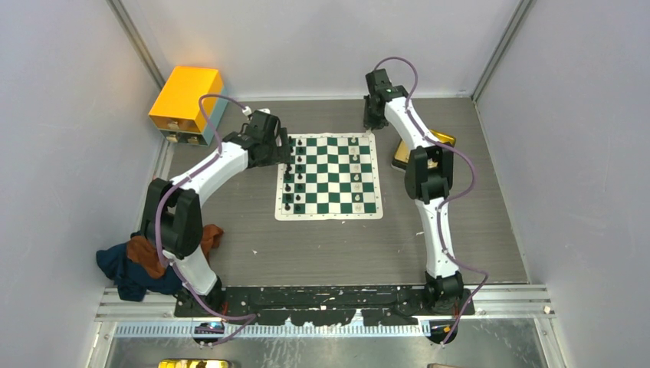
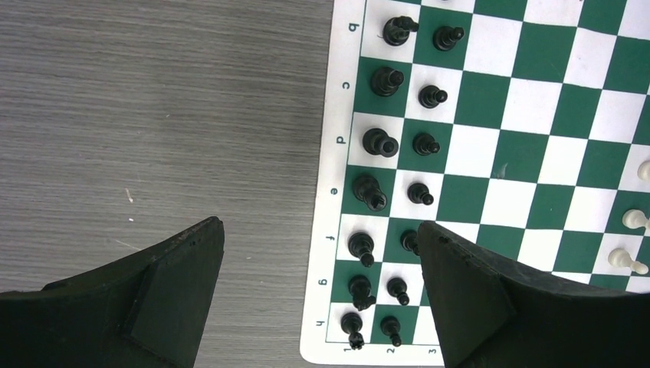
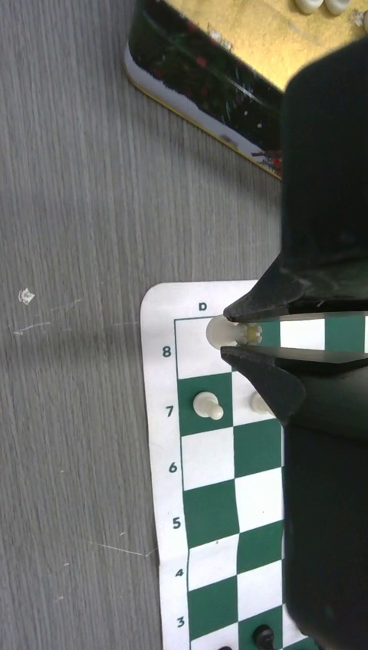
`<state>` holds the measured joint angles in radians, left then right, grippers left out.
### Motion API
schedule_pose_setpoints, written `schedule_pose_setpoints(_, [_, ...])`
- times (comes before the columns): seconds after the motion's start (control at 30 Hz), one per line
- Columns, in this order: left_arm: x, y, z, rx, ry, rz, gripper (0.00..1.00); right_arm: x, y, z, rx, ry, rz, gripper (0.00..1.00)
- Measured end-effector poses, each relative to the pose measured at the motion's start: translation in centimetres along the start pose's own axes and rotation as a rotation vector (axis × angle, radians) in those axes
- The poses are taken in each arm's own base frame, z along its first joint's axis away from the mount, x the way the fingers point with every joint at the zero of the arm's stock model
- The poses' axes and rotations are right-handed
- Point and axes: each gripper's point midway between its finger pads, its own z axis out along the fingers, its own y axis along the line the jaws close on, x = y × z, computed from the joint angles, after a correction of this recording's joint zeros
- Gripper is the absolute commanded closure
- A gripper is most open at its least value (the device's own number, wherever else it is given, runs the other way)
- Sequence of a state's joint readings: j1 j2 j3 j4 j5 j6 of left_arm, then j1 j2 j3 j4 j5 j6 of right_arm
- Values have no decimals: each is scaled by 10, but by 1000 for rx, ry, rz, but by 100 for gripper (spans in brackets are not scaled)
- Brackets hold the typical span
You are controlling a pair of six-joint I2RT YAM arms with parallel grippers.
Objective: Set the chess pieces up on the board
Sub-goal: Place the chess piece on the chessboard.
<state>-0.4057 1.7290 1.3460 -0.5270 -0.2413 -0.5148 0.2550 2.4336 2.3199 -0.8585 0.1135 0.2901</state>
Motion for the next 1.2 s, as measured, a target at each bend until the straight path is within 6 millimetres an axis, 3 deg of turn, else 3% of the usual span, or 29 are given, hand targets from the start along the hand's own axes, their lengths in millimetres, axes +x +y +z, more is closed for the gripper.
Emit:
schedule_pose_setpoints(0.47, [1, -2, 2, 11, 0, -2, 3, 0, 17, 9, -16, 5, -18, 99])
schedule_pose_setpoints(0.77, [1, -2, 2, 13, -4, -4, 3, 16, 15, 23, -5, 54, -22, 99])
schedule_pose_setpoints(1.2, [1, -3, 2, 14, -3, -7, 3, 18, 16, 25, -9, 60, -25, 99])
